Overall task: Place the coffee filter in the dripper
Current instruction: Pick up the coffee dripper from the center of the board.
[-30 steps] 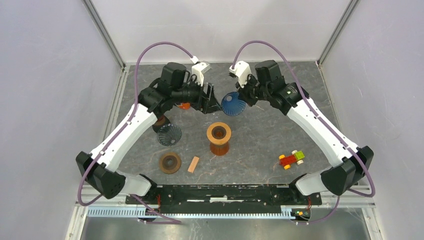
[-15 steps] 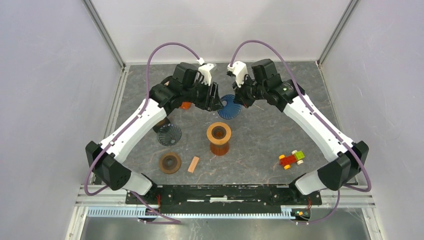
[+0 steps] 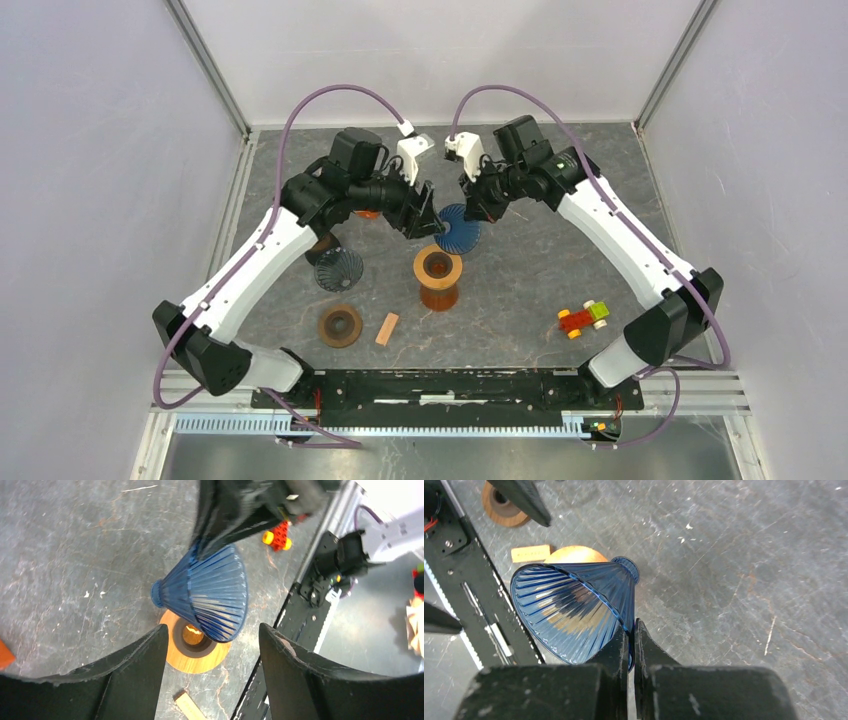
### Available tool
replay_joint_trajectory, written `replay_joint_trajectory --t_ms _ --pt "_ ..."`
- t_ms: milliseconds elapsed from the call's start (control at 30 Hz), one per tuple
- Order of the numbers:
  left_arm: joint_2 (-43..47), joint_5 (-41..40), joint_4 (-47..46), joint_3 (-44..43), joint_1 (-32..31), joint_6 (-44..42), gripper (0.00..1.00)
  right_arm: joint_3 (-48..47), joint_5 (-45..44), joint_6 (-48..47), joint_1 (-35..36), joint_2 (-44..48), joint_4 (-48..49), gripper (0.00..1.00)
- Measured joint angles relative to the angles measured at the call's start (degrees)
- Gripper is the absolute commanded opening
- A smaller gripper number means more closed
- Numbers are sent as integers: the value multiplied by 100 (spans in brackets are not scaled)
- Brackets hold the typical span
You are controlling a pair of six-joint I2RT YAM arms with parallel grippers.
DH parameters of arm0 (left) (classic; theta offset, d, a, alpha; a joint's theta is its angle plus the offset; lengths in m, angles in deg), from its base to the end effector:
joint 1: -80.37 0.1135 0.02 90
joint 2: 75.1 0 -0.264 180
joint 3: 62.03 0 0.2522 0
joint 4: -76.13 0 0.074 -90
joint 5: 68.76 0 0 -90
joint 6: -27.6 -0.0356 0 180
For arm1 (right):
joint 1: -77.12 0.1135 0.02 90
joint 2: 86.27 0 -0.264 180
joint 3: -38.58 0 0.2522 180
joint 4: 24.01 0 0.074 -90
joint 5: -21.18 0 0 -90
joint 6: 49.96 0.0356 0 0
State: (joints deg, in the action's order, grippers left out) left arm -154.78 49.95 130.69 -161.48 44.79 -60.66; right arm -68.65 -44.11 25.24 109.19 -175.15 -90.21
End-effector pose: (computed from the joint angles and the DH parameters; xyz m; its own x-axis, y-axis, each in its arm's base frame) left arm 0.2312 -0.1864 0.3985 -0.4891 0.3171 -0.8125 0.8167 0.4936 -0.2989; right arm 0.2680 0.1855 0.3780 -0.4235 -0.5392 -0.7280 -0.8567 0.4997 0.1282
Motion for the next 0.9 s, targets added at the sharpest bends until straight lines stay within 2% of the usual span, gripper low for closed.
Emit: replay_joint_trajectory --t_ms 167,333,433,567,900 --pt "192 457 264 101 -2 -861 77 -24 188 -181 7 -212 -354 0" --pt "282 367 374 382 -2 -1290 77 -70 219 -308 129 -348 -555 0" --pt "282 293 361 535 0 -1213 73 -92 223 -330 308 -393 -575 0" --pt "299 361 201 640 -4 -833 62 -146 219 -247 422 -446 -586 0" --pt "313 133 -247 927 -20 -98 49 -219 190 -103 417 -649 -555 0"
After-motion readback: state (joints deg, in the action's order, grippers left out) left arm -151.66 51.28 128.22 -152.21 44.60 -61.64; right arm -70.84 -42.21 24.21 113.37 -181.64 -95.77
